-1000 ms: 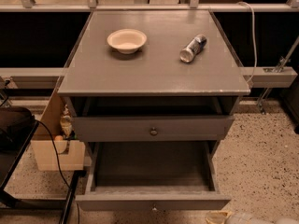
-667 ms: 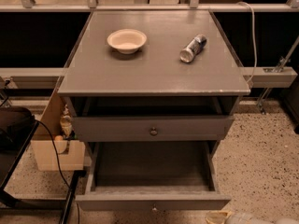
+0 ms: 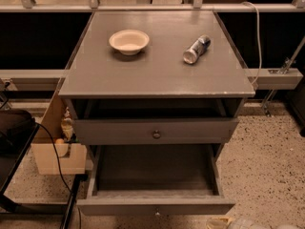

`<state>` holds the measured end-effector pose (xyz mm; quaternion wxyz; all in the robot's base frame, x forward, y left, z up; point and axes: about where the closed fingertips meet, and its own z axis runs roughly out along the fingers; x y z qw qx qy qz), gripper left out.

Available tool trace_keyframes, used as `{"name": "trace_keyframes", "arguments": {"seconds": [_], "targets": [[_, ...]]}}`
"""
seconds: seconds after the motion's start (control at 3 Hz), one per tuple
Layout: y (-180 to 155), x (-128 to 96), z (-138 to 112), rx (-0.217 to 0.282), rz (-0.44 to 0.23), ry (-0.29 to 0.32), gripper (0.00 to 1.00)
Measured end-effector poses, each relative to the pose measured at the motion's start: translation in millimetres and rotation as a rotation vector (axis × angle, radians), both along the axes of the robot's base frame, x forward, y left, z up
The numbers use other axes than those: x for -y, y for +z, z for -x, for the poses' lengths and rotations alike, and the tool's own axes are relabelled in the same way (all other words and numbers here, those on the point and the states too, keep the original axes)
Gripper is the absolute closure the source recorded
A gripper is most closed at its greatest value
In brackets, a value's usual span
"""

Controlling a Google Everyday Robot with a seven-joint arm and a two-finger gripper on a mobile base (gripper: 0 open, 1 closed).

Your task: Close middle drawer

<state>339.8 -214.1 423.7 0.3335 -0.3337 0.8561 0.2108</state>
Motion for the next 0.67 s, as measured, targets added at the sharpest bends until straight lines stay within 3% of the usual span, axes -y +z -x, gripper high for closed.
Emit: {"name": "trace_keyframes", "arguments": {"seconds": [0.67], "targets": [[-27,-6,-6,0.025,-0.024,0.064,1.0]]}}
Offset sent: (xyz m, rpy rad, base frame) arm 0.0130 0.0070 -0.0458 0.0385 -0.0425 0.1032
